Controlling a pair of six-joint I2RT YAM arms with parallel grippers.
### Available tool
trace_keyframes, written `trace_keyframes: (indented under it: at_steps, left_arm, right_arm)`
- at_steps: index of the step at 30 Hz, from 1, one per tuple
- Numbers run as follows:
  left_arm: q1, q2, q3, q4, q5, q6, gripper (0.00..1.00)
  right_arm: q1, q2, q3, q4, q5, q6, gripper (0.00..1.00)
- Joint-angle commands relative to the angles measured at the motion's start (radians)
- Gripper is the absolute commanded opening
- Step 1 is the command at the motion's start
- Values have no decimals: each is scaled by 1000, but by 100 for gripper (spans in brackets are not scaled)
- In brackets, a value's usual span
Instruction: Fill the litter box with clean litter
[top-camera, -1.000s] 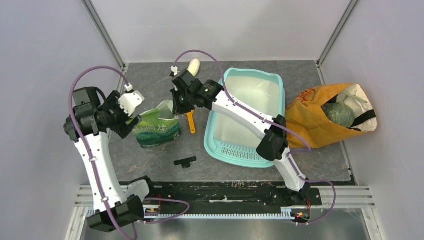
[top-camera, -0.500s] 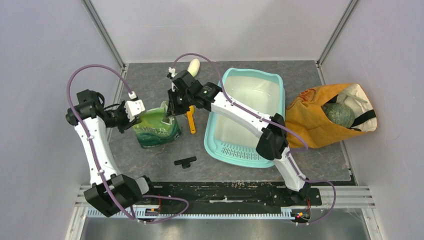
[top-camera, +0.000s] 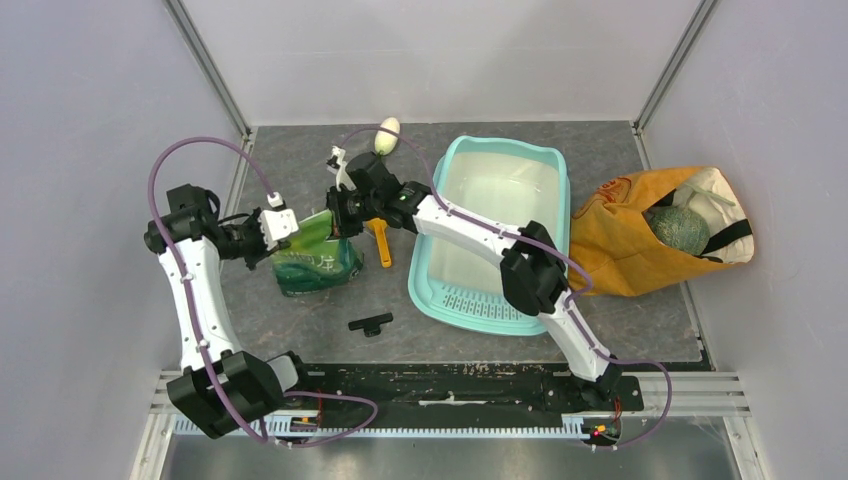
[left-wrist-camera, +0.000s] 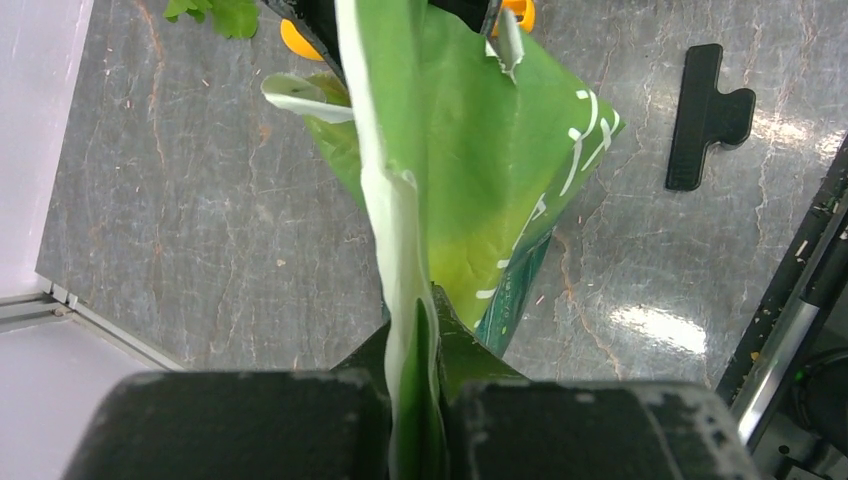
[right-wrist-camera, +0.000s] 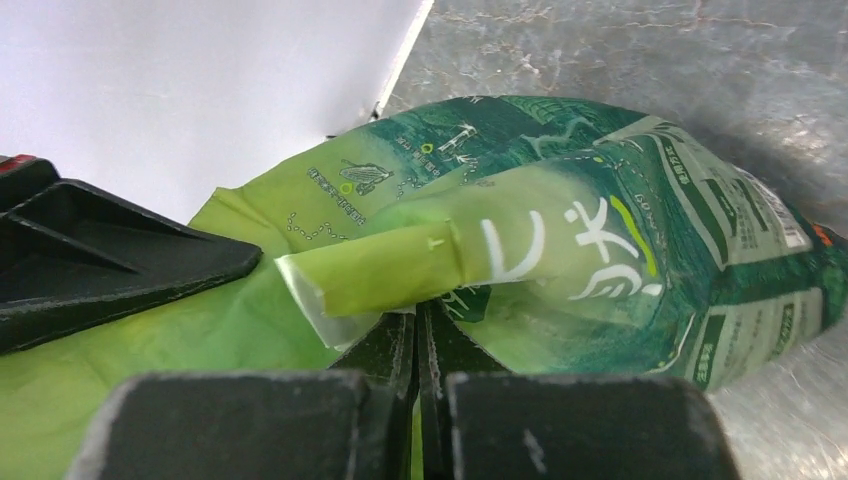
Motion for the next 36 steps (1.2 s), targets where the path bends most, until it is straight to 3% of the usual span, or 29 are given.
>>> trace_keyframes:
  at_steps: [1, 10, 23, 30, 36]
  left_arm:
    - [-23, -7, -44, 25, 67, -18, 2]
    - [-34, -14, -68, 57, 63, -35, 2]
    - [-41, -24, -72, 60, 46, -34, 2]
    - [-40, -32, -29, 60, 45, -67, 2]
    - [-40, -46, -14, 69, 44, -82, 2]
  right_arm:
    - [16, 3, -106, 304, -167, 149, 0]
    - [16, 80, -120, 302, -135, 202, 0]
    - [9, 101, -190, 139, -46, 126, 0]
    - [-52, -22, -106, 54, -16, 4, 0]
    - [-83, -156, -127, -47, 49, -112, 0]
